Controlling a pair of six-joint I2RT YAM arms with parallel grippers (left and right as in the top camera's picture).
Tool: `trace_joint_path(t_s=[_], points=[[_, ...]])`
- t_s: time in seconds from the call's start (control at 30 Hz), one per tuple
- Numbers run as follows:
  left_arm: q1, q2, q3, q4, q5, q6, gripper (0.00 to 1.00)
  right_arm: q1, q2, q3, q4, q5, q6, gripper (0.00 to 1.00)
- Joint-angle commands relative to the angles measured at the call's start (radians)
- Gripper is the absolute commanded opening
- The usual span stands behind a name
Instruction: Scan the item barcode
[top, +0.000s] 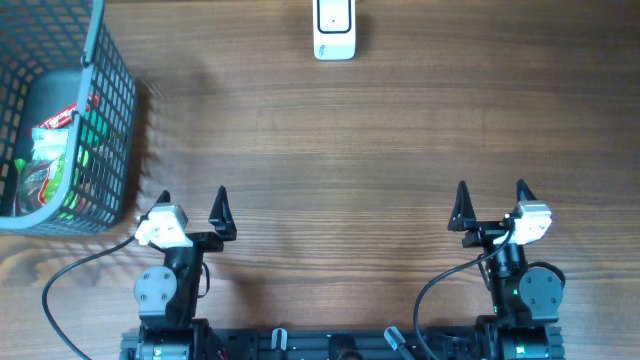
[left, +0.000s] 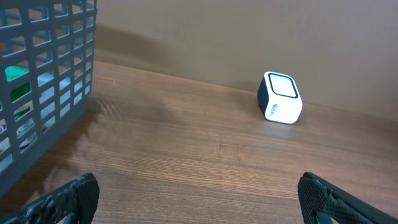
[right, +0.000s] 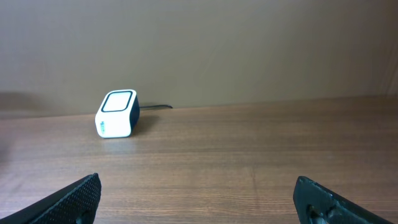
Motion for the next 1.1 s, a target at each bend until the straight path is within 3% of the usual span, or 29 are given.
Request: trace_joint_path(t_s=[0.0,1.07], points=[[0.005,0.064,0.075,-0.037,0.032,0.011,1.00,-0.003,0.007,-0.001,0.004,-0.016,0.014,1.00],[0.005,0.121,0.075,-0.007,0.032,0.011,1.00,-0.003,0.007,-0.001,0.004,-0.016,0.015,1.00]])
